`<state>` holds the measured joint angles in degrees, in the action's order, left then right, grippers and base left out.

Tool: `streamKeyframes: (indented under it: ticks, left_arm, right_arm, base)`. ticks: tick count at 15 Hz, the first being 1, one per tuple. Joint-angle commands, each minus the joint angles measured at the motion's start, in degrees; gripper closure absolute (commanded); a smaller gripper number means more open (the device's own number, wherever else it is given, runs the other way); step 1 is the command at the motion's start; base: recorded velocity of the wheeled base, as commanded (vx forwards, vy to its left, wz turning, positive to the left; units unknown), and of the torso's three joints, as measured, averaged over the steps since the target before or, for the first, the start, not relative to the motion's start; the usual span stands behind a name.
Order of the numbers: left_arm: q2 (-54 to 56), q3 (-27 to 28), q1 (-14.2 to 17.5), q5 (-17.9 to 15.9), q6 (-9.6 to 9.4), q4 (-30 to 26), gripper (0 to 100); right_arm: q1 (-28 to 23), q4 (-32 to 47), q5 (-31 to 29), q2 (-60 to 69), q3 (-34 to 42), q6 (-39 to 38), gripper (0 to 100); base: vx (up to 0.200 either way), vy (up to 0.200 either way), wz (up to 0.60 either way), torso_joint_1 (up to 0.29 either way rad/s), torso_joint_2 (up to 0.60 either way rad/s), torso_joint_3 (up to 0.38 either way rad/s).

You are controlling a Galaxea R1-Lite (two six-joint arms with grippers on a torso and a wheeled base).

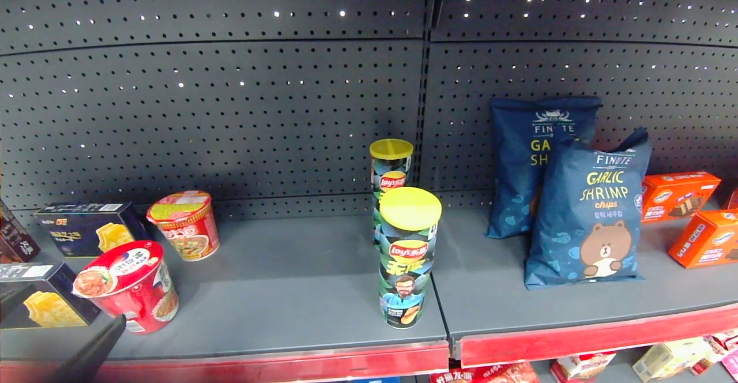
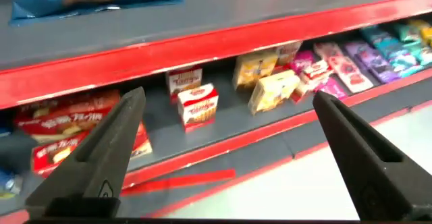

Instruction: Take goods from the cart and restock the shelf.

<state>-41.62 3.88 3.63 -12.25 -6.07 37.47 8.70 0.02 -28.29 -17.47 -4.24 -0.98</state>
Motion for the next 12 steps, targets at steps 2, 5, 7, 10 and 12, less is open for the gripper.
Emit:
streamKeyframes:
  ticks: [2,5,7,10,12]
  left_arm:
    - [5.76,-3.88,0.23,1.7,-0.17,-0.21,0]
    - [17.89,-3.53,0.23,2.32,-0.08,-15.41,0]
    - [26.33,-2.21,0.23,2.32,0.01,-25.78,0]
    - [37.14,1.92,0.23,2.23,-0.08,-43.01,0]
    - [36.96,2.54,0.23,2.06,0.01,-43.01,0]
  right_arm:
    - [-1.15,0.68,1.58,11.49,2.4,2.65,0]
    - [-1.15,0.59,2.45,11.49,2.48,2.82,0]
    - [-1.15,0.5,1.4,11.49,2.57,2.12,0]
    - [-1.15,0.42,1.14,11.49,2.57,2.38,0]
    - [-1.15,0.42,1.31,11.49,2.57,1.33,0]
  base:
    - [0.0,0.0,0.0,0.0,0.0,0.0]
    - [0.0,0.0,0.0,0.0,0.0,0.0]
    - [0.0,0.0,0.0,0.0,0.0,0.0]
    - [0.0,0.0,0.0,0.0,0.0,0.0]
    - [0.0,0.0,0.3,0.001,0.0,0.004]
